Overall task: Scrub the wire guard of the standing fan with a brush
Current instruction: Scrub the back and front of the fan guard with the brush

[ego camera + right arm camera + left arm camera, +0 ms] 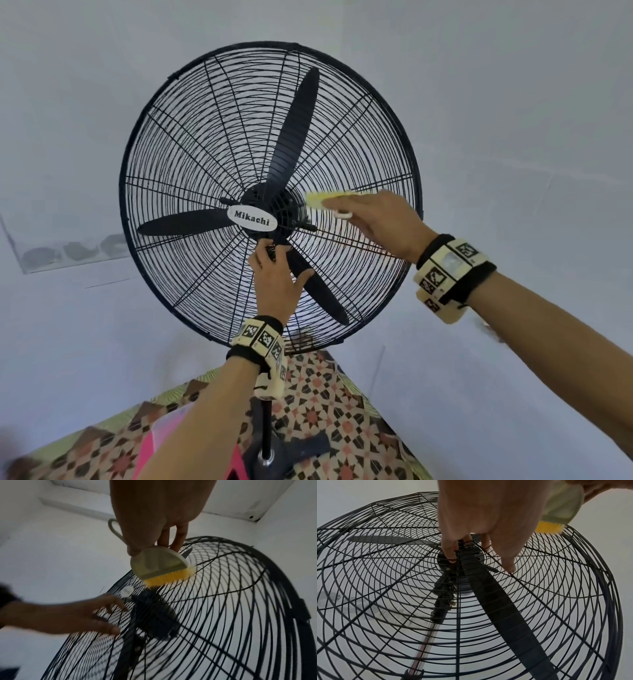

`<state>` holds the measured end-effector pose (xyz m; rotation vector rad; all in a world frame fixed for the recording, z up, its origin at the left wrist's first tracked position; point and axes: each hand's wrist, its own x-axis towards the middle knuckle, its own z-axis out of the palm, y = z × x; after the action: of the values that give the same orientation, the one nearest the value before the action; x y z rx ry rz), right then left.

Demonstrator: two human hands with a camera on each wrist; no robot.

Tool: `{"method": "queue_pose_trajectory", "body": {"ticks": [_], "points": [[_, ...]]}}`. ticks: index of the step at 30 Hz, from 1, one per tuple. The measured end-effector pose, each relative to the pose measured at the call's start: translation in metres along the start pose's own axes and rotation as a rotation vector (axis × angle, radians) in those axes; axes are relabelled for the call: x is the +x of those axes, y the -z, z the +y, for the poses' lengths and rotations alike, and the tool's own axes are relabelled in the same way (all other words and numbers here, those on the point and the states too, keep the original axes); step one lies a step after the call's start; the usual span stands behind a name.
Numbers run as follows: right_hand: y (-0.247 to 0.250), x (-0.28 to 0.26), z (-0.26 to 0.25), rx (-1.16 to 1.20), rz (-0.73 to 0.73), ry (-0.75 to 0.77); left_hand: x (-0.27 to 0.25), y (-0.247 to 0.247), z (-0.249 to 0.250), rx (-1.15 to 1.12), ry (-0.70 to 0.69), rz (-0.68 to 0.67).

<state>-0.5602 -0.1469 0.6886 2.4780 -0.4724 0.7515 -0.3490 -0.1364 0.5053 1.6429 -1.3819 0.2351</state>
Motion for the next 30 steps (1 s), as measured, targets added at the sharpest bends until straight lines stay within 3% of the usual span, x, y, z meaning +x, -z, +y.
{"method": "queue_pose_trajectory", "body": {"ticks": [2,5,7,11,13,18,23,25,29,30], "points": [[-0.005,-0.003,-0.001,-0.005,-0.061,0.027,0.001,0.000,-0.001,0.001,-0.005,-0.004],[-0.014,-0.009,-0.019,-0.020,-0.355,0.039,0.004,0.001,0.001,0.000,-0.002,-0.013],[-0.007,-0.002,-0.019,-0.006,-0.311,0.017,0.003,0.000,0.002,-0.005,0.001,-0.018],[0.009,0.005,0.002,-0.074,0.070,0.007,0.001,0.000,-0.003,-0.010,-0.009,-0.008],[0.008,-0.001,0.004,-0.125,0.015,0.019,0.002,0.001,-0.003,-0.003,-0.008,-0.011],[0.010,-0.012,-0.001,-0.030,-0.294,0.031,0.004,0.000,0.003,-0.008,0.016,-0.026],[0.020,-0.012,0.012,-0.051,-0.043,0.049,0.001,0.000,0.001,-0.003,0.017,-0.022],[0.014,-0.015,0.010,-0.058,-0.070,0.073,0.003,0.002,0.001,-0.006,0.016,-0.032],[0.003,-0.024,-0.011,0.028,-0.326,0.066,0.005,0.002,0.006,0.003,0.023,-0.034],[0.006,-0.019,-0.011,0.021,-0.333,0.056,0.004,0.002,0.007,0.001,0.030,-0.033]]}}
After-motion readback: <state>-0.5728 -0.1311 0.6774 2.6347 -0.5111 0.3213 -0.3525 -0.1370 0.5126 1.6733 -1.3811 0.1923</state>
